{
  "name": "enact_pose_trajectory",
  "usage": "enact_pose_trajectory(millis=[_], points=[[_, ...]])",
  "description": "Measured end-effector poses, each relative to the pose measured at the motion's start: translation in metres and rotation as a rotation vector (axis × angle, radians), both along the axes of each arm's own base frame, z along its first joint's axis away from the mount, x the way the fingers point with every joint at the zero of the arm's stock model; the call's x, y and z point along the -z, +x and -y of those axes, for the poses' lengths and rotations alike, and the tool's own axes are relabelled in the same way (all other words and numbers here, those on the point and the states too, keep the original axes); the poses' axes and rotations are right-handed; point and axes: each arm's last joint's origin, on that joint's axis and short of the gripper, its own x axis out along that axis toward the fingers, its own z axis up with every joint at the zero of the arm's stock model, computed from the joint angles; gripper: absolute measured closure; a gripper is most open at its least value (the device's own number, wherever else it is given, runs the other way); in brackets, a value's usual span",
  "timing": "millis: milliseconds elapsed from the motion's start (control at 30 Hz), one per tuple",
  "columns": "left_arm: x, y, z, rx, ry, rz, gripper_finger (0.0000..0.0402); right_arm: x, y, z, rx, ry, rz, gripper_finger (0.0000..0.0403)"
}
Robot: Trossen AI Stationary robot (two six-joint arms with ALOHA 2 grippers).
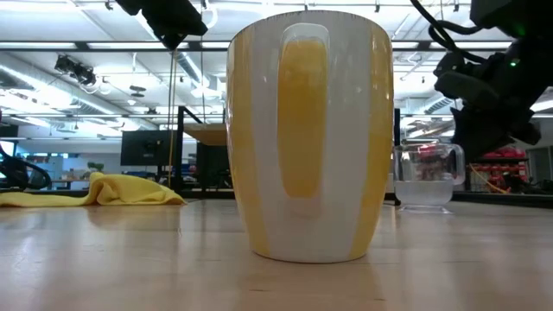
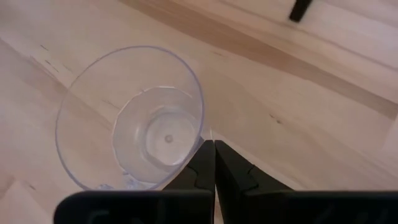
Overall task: Stack small to large cups/mugs on shelf
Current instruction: Put the transparent mug on the shelf
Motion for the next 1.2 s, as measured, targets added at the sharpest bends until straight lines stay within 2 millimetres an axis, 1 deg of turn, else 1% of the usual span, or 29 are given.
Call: enact_pose_trajectory(millis=[233, 467, 600, 733, 967, 1200], points=[[0.0, 0.0, 0.0, 0.0, 0.0, 0.0, 0.0308, -0.001, 0.003, 0.002, -0.012, -0.007, 0.01, 0.0395], [0.0, 0.0, 0.0, -0.005, 0.005, 0.001, 0.0314, -0.004, 0.013, 0.007, -0.051, -0.022, 0.055, 0.0395], [0.0, 0.0, 0.0, -0.005, 0.004, 0.001, 0.0319, -0.004, 0.013, 0.007, -0.061, -0.021, 0.045, 0.0395], [0.0, 0.0, 0.0, -0.006, 0.004, 0.001, 0.0316, -0.006, 0.012, 0.007, -0.082, 0.019, 0.041, 0.0395], [0.0, 0.0, 0.0, -0.006, 0.004, 0.001, 0.0313, -0.021, 0.001, 0.008, -0.118, 0.109, 0.075, 0.0395], [0.001, 0.001, 0.0, -0.006, 0.005, -0.005, 0.0321, -0.043, -0.012, 0.012, -0.165, 0.164, 0.178, 0.0394]])
